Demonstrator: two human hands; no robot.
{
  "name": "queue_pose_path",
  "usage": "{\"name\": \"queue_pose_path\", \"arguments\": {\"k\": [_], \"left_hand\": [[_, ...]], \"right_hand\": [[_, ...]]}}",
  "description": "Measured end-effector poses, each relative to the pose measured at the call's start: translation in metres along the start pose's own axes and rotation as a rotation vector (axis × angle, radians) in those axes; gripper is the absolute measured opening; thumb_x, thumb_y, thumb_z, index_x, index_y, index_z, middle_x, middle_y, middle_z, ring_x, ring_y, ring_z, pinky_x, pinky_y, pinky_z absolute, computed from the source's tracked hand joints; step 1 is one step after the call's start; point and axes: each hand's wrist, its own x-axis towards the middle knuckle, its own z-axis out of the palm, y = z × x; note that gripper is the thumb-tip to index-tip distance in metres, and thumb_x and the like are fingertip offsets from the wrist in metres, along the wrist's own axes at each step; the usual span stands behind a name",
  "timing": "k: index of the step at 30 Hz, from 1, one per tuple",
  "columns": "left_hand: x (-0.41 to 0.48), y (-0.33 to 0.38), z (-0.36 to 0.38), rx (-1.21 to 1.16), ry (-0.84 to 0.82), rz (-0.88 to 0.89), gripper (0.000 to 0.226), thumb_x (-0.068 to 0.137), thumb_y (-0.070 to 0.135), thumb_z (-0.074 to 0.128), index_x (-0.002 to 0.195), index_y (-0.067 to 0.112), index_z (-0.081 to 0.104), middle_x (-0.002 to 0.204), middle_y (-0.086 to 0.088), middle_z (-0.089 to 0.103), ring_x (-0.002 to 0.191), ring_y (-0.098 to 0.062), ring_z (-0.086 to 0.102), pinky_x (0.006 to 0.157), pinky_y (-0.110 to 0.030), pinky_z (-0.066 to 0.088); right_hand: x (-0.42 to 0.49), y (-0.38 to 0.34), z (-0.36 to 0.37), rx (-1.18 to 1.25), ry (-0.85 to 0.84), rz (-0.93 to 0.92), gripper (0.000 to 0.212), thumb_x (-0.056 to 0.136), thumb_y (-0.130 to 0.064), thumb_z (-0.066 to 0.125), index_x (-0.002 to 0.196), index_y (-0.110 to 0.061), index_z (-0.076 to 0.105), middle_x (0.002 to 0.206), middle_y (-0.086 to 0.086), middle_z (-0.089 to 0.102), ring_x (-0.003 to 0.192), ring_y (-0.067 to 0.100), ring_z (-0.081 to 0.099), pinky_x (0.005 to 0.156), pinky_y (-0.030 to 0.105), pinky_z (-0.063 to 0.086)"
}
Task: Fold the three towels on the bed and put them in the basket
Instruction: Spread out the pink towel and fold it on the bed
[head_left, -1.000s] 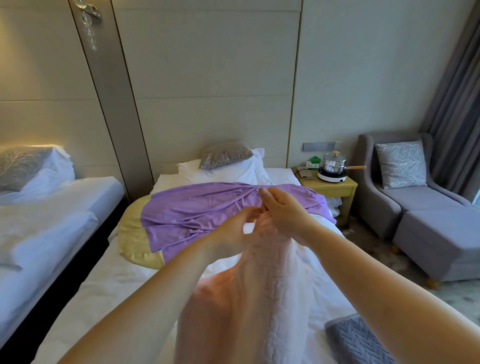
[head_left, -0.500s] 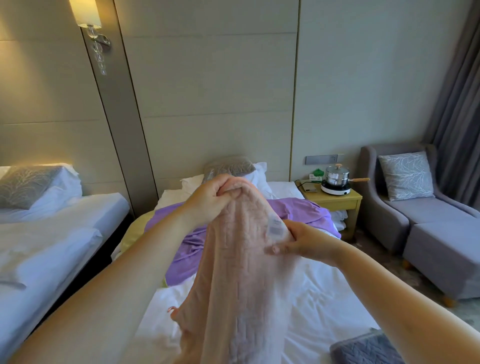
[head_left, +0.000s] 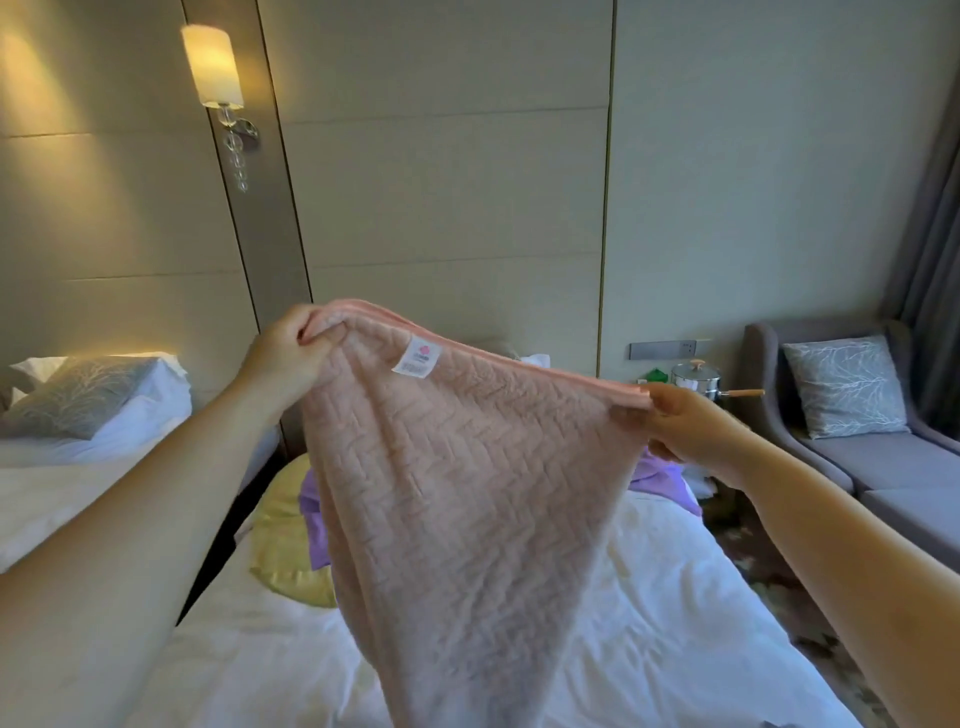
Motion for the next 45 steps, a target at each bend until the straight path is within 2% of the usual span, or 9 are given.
{"name": "queue_pose_path", "arguments": {"k": [4, 12, 14, 18, 24, 27, 32, 39, 45], "left_hand": [[-0.004, -0.062, 0.009, 0.089, -0.174, -0.152, 0.008, 0.088, 0.025, 0.065, 0.093, 0.018, 0.066, 0.087, -0.004, 0.065, 0.082, -0.02, 0.057, 0.072, -0.033, 0.043], [-0.015, -0.189, 0.067, 0.103, -0.458, -0.555, 0.015, 0.095, 0.024, 0.047, 0.103, 0.012, 0.051, 0.096, -0.015, 0.06, 0.081, -0.032, 0.067, 0.065, -0.036, 0.053], [-0.006, -0.211, 0.082, 0.102, -0.462, -0.53, 0.013, 0.095, 0.02, 0.044, 0.102, 0.01, 0.05, 0.101, -0.019, 0.061, 0.093, -0.034, 0.065, 0.076, -0.041, 0.052], [0.034, -0.242, 0.108, 0.189, -0.362, -0.327, 0.009, 0.093, 0.013, 0.048, 0.097, 0.02, 0.051, 0.094, -0.001, 0.056, 0.088, -0.022, 0.051, 0.065, -0.026, 0.034], [0.138, -0.242, 0.134, 0.082, -0.199, -0.212, 0.026, 0.094, 0.006, 0.041, 0.117, 0.015, 0.049, 0.109, -0.015, 0.058, 0.101, -0.034, 0.056, 0.082, -0.033, 0.044], [0.182, -0.223, 0.135, 0.034, -0.07, -0.124, 0.02, 0.096, 0.011, 0.042, 0.114, 0.017, 0.048, 0.104, -0.004, 0.054, 0.091, -0.02, 0.051, 0.07, -0.02, 0.036], [0.214, -0.18, 0.113, -0.106, 0.07, 0.012, 0.021, 0.097, 0.006, 0.046, 0.118, 0.005, 0.048, 0.108, -0.004, 0.046, 0.094, -0.016, 0.046, 0.058, -0.005, 0.034], [0.121, -0.176, 0.063, -0.144, -0.084, 0.038, 0.018, 0.089, -0.001, 0.058, 0.102, 0.011, 0.056, 0.094, 0.001, 0.059, 0.073, 0.012, 0.056, 0.066, 0.0, 0.038], [-0.071, -0.257, 0.059, -0.176, -0.423, -0.287, 0.028, 0.075, -0.008, 0.071, 0.084, 0.016, 0.06, 0.085, 0.0, 0.063, 0.075, -0.007, 0.058, 0.069, -0.007, 0.043]], "right_hand": [[0.022, 0.007, 0.032, 0.163, -0.004, 0.067, 0.007, 0.092, -0.028, 0.058, 0.098, -0.029, 0.062, 0.061, 0.002, 0.066, 0.05, 0.025, 0.066, 0.035, 0.02, 0.041], [0.085, 0.057, 0.134, 0.204, -0.043, 0.408, 0.015, 0.095, -0.015, 0.046, 0.107, -0.014, 0.054, 0.104, 0.013, 0.06, 0.084, 0.037, 0.07, 0.072, 0.039, 0.06], [0.109, 0.069, 0.153, 0.228, 0.009, 0.433, 0.014, 0.091, -0.006, 0.045, 0.102, -0.006, 0.054, 0.105, 0.017, 0.057, 0.095, 0.035, 0.065, 0.08, 0.039, 0.056], [0.164, 0.077, 0.174, 0.024, 0.167, 0.349, 0.014, 0.087, -0.009, 0.043, 0.077, -0.009, 0.053, 0.071, 0.008, 0.05, 0.067, 0.023, 0.045, 0.061, 0.034, 0.038], [0.251, 0.042, 0.159, -0.006, 0.375, 0.145, 0.017, 0.086, -0.01, 0.045, 0.087, 0.0, 0.058, 0.072, 0.006, 0.055, 0.064, 0.018, 0.047, 0.054, 0.028, 0.033], [0.279, 0.014, 0.142, 0.111, 0.465, 0.05, 0.011, 0.086, -0.01, 0.048, 0.088, -0.02, 0.053, 0.074, -0.005, 0.054, 0.063, 0.01, 0.048, 0.053, 0.023, 0.038], [0.286, -0.023, 0.114, 0.176, 0.513, -0.103, 0.018, 0.089, -0.006, 0.047, 0.101, -0.018, 0.052, 0.081, -0.008, 0.054, 0.071, 0.002, 0.049, 0.058, 0.014, 0.038], [0.196, 0.003, 0.113, 0.133, 0.41, -0.076, 0.016, 0.087, -0.006, 0.057, 0.091, -0.021, 0.057, 0.08, -0.005, 0.06, 0.071, 0.007, 0.054, 0.062, 0.017, 0.042], [0.033, 0.113, 0.185, -0.023, 0.126, 0.218, 0.029, 0.078, 0.004, 0.068, 0.099, -0.016, 0.067, 0.088, 0.003, 0.069, 0.074, 0.005, 0.062, 0.067, 0.013, 0.044]]}}
